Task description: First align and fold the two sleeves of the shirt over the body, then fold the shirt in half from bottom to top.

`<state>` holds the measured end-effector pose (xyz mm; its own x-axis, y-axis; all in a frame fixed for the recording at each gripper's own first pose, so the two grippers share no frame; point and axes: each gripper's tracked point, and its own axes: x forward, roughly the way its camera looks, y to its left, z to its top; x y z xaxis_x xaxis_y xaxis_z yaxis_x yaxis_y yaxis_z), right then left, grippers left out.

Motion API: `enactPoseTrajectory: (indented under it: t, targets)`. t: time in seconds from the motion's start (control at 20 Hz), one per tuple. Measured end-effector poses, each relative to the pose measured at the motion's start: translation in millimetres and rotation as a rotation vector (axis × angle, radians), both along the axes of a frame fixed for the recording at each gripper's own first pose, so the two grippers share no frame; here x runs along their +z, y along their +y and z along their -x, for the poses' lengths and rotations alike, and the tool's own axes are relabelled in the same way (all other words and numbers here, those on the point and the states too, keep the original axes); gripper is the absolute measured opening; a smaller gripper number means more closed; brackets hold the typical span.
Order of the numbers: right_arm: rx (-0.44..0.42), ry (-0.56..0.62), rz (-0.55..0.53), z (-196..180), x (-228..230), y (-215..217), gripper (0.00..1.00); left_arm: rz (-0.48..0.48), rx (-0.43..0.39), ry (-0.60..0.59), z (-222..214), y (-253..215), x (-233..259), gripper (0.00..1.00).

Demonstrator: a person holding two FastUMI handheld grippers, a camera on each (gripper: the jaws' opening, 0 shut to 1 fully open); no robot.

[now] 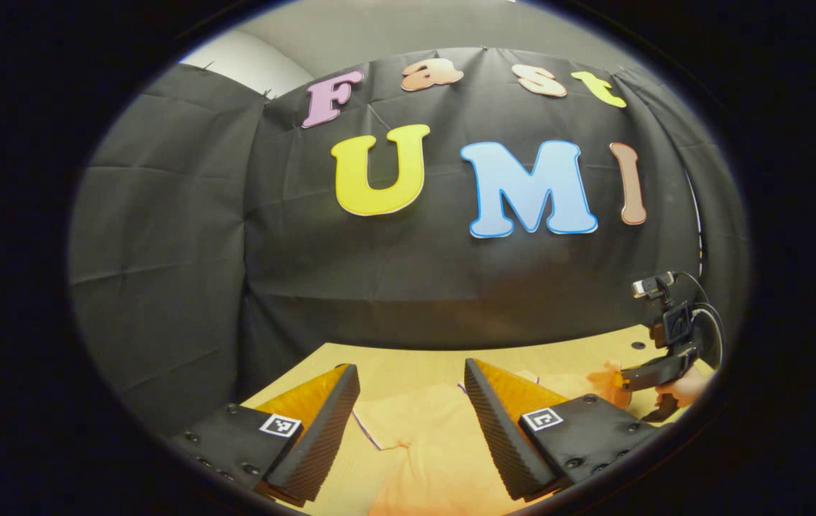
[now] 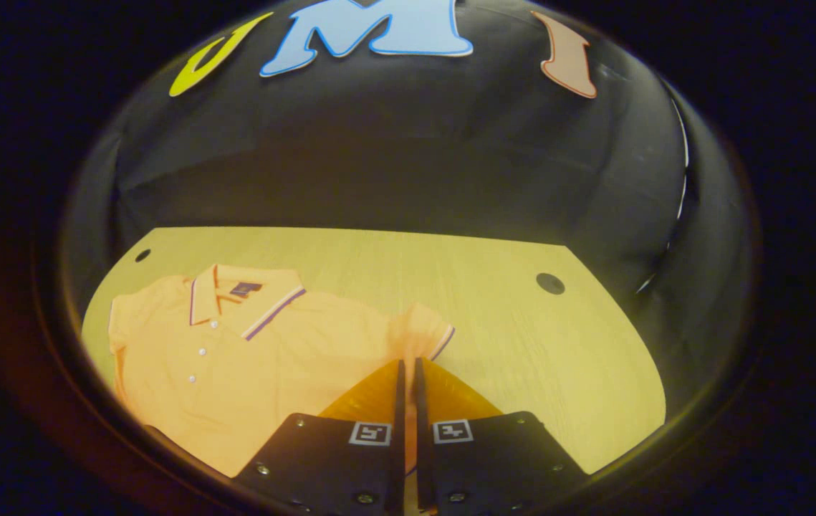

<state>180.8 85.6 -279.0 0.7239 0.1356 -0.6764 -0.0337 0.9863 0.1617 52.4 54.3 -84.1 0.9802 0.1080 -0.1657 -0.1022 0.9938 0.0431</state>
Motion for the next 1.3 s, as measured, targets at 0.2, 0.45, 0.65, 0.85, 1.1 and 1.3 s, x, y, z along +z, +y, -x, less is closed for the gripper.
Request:
enactPoseTrajectory:
  t: [0.2,0.45,0.65,0.85,1.1,1.3]
  targets:
    - [0.05,-0.002,-0.005,5.4,6.8,23.8,0.07,0.011,-0.004,-0.015,2.2,5.5,2.5,0.99]
    - [0.107,0.001,-0.004,13.9,8.8,51.9,0.07,0.013,-0.022,-0.014,-1.4,17.9,-3.0,0.99]
    - [0.133,0.015,-0.013,17.1,7.3,70.3,0.09,0.012,-0.026,-0.017,-5.6,26.1,-4.6,0.99]
    - [0.151,0.034,-0.025,22.0,6.1,80.1,0.1,0.017,-0.025,-0.017,-9.1,33.8,-9.2,0.99]
    - [0.175,0.041,-0.019,30.4,11.2,79.2,0.32,0.039,-0.019,-0.008,-13.5,41.0,-17.8,0.99]
    - [0.182,-0.001,-0.019,35.0,28.7,78.7,0.63,0.048,-0.014,-0.001,-17.6,45.2,-26.0,0.99]
